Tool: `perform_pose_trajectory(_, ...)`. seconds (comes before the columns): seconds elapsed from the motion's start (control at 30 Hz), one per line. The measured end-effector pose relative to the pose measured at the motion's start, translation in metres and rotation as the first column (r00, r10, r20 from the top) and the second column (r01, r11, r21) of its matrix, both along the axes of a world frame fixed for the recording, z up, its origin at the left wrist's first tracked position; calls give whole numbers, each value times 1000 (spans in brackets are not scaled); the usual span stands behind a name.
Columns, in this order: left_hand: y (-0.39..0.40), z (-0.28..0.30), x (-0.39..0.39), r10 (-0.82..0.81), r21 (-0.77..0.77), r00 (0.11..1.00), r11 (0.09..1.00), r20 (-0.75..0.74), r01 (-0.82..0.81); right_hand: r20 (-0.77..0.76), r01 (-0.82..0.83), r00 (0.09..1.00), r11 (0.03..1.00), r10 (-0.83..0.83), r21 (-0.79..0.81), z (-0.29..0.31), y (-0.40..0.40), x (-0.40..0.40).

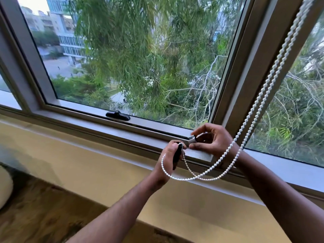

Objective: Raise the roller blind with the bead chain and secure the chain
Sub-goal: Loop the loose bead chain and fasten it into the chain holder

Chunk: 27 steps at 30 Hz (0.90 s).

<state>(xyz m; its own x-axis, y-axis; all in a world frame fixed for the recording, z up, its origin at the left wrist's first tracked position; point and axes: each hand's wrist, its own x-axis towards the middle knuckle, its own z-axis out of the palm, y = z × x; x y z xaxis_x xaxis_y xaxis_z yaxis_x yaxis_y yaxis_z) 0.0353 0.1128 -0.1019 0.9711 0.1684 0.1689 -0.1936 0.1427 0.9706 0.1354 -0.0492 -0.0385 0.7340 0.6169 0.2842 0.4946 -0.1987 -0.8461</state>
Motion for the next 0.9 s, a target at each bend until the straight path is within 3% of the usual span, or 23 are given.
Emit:
perform_pose_trajectory(0.2,0,-15,2,-21,46,999,999,43,19,166,-131,976,990,139,-58,17,2,-9)
perform_pose_trajectory(0.33,0,-19,4,-31,50,998,998,55,28,421,-151,880,970,220,-191,25,10,-15)
perform_pose_trajectory(0.4,1,-23,5,-39,69,997,997,69,34,478,-155,842,961,249,-229,26,14,-17)
perform_pose_trajectory(0.53,5,-35,9,-44,111,994,993,96,33,472,-147,846,959,249,-242,24,18,-19)
perform_pose_trajectory(0.77,16,-55,12,4,356,998,934,67,-28,486,-140,829,945,275,-296,23,21,-23)
perform_pose_trajectory(0.9,16,-51,8,-43,387,996,922,76,10,474,-146,831,938,289,-316,20,22,-19)
